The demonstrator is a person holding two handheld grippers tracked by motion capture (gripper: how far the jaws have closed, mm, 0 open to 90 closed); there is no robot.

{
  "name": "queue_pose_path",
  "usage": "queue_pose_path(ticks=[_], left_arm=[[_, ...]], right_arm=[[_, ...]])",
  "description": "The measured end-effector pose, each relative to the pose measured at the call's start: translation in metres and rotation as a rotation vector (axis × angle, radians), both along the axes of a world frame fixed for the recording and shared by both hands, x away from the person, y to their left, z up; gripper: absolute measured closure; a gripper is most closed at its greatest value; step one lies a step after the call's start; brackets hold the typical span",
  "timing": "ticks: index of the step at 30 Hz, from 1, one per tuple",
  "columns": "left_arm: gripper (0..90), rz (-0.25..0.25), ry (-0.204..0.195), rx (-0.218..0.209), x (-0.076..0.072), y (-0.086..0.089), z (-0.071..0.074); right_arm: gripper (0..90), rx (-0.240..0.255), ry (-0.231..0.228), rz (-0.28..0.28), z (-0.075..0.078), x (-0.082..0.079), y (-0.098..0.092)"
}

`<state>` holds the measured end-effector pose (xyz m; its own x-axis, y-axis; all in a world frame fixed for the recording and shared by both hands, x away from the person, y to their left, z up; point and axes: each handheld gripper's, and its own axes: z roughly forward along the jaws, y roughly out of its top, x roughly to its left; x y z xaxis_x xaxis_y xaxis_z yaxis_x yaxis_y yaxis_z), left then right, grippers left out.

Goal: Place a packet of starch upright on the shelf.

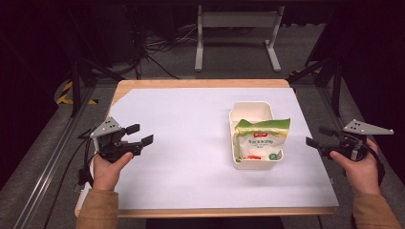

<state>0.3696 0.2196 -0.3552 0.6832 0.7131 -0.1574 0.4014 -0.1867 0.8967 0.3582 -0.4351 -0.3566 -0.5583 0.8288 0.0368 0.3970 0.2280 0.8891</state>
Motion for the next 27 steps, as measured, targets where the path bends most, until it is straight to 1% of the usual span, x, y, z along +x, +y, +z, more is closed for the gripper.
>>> queue_pose_path(ticks=[2, 4, 5, 6, 7, 8, 9, 14, 17, 20, 23, 25, 27], left_arm=[[30.2, 0.004, -0.004, -0.001, 0.001, 0.001, -0.002], [30.1, 0.007, 0.003, -0.003, 0.002, 0.001, -0.005], [30.0, 0.007, -0.004, 0.003, 0.003, 0.002, -0.006], [30.0, 0.009, -0.002, 0.002, 0.004, 0.002, -0.007], [30.0, 0.009, -0.002, 0.002, 0.004, 0.002, -0.007], [30.0, 0.016, 0.0, 0.0, 0.005, 0.002, -0.009], [30.0, 0.016, 0.0, 0.0, 0.005, 0.002, -0.009], [30.1, 0.022, 0.006, 0.001, 0.007, 0.003, -0.014], [30.1, 0.024, 0.016, 0.003, 0.008, 0.003, -0.016], [30.1, 0.024, 0.015, 0.007, 0.009, 0.002, -0.017], [30.1, 0.021, 0.018, 0.013, 0.009, 0.001, -0.017], [30.1, 0.02, 0.022, 0.017, 0.009, -0.001, -0.018], [30.1, 0.018, 0.025, 0.022, 0.009, -0.002, -0.019]], right_arm=[[23.3, -0.006, 0.004, 0.007, -0.006, 0.001, 0.0], [23.2, -0.006, 0.008, 0.008, -0.011, 0.001, 0.0], [23.2, -0.005, 0.008, 0.012, -0.015, 0.002, 0.0], [23.1, -0.002, 0.011, 0.012, -0.018, 0.002, 0.001], [23.1, -0.002, 0.011, 0.012, -0.018, 0.002, 0.001], [23.1, 0.004, 0.019, 0.009, -0.026, 0.002, 0.001], [23.1, 0.004, 0.019, 0.009, -0.026, 0.002, 0.001], [23.1, 0.022, 0.052, -0.001, -0.046, 0.003, 0.003], [23.0, 0.038, 0.062, -0.006, -0.058, 0.003, 0.004], [22.9, 0.038, 0.079, -0.009, -0.068, 0.003, 0.005], [22.9, 0.056, 0.08, -0.009, -0.072, 0.003, 0.005], [22.8, 0.08, 0.073, -0.015, -0.075, 0.004, 0.006], [22.8, 0.09, 0.066, -0.016, -0.077, 0.003, 0.007]])
